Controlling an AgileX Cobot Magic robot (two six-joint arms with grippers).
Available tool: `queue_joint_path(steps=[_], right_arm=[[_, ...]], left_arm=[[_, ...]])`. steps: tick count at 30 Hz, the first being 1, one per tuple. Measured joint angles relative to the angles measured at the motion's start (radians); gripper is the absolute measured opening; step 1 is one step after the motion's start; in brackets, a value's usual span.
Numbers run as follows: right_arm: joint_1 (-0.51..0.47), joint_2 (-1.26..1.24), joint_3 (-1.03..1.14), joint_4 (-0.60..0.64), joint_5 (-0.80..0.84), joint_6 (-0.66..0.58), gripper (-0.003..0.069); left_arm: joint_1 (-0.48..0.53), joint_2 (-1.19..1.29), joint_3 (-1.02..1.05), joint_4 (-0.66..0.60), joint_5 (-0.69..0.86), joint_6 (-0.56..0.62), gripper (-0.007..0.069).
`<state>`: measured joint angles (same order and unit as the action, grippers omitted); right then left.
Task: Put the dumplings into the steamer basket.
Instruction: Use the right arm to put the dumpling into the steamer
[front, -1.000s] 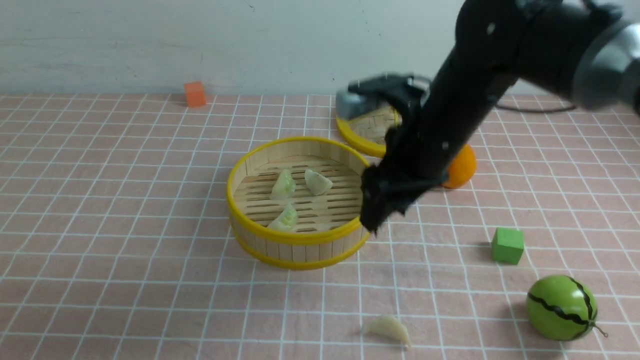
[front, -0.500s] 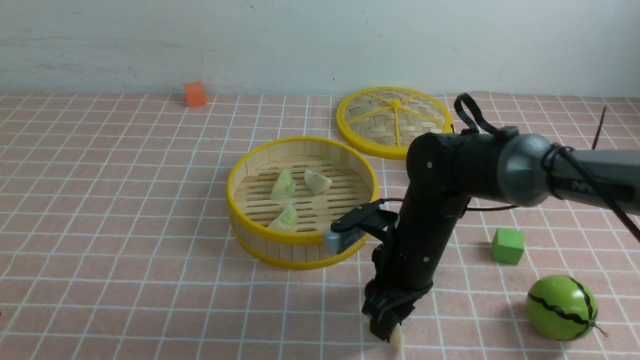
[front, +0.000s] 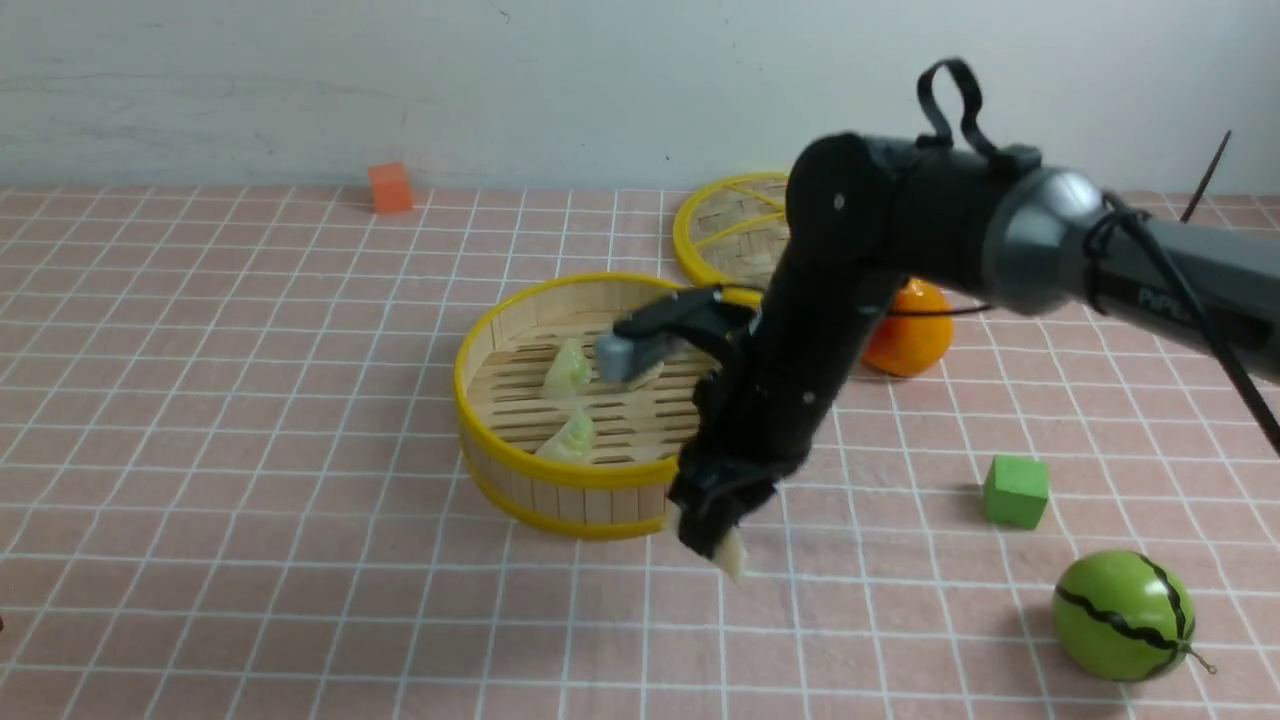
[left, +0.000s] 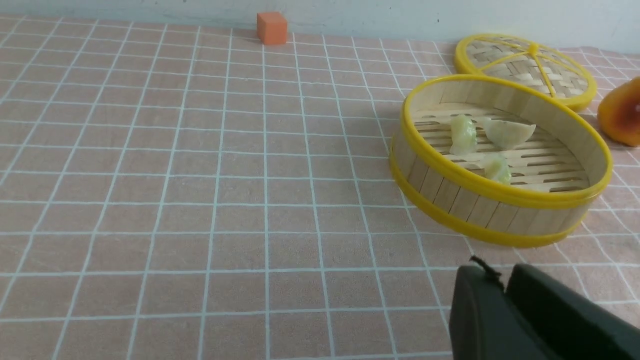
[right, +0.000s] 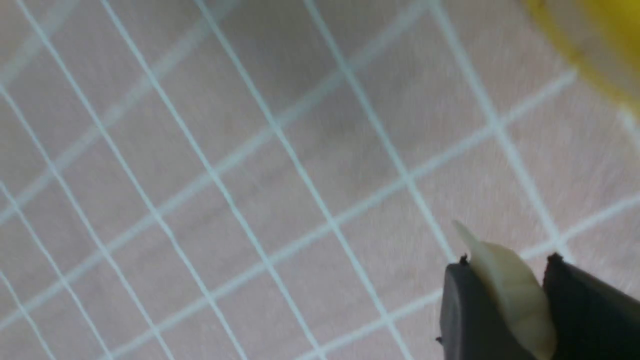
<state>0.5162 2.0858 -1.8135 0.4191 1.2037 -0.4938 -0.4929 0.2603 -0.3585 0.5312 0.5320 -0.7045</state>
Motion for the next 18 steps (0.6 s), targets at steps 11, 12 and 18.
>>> queue_joint_path(steps=[11, 12, 18], right_arm=[[0.0, 0.076, -0.067, 0.018, -0.429, -0.098, 0.019], [0.0, 0.092, -0.067, 0.013, -0.442, -0.098, 0.019], [0.0, 0.162, -0.067, -0.095, -0.452, 0.035, 0.0262]], left_arm=[[0.0, 0.0, 0.0, 0.0, -0.002, 0.0, 0.0086], [0.0, 0.0, 0.0, 0.0, -0.002, 0.0, 0.0088], [0.0, 0.0, 0.0, 0.0, 0.001, 0.0, 0.0092]])
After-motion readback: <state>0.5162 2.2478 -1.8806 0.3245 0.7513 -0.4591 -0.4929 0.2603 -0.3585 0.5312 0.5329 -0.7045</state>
